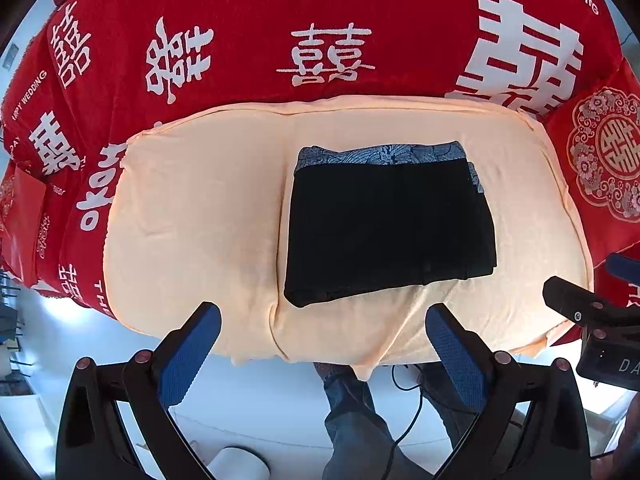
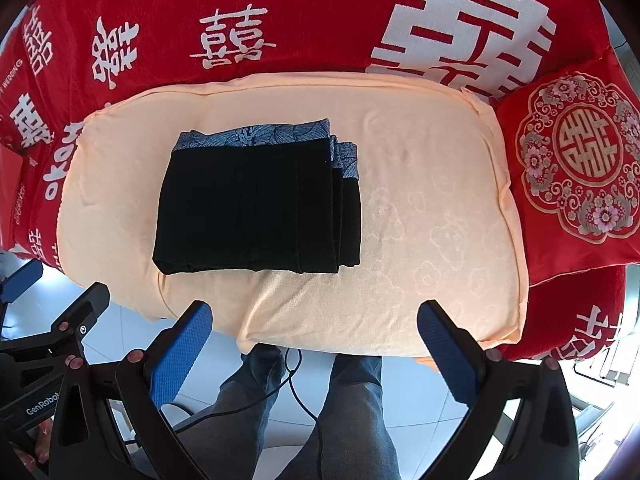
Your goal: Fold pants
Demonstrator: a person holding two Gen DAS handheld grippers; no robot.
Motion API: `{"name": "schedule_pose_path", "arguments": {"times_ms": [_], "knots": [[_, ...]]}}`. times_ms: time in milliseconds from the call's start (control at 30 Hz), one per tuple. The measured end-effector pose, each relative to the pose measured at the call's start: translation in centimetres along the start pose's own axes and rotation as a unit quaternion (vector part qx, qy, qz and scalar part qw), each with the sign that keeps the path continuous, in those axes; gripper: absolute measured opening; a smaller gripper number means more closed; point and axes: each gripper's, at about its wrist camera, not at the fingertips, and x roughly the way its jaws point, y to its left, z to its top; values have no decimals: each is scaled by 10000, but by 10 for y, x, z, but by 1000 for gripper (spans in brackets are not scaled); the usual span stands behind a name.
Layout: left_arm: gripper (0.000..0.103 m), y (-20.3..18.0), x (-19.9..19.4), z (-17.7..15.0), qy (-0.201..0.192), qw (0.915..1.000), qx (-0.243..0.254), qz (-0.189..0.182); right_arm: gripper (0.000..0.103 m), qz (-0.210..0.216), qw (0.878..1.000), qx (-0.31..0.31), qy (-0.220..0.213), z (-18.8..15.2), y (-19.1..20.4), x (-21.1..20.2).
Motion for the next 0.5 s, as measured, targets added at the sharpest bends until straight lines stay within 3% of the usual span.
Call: {"name": "schedule_pose_path", "arguments": {"times_ms": [500], "knots": [[103, 0, -2, 2, -140, 9998, -95, -93, 102, -3, 10000, -35, 45, 5, 2, 3]]}}
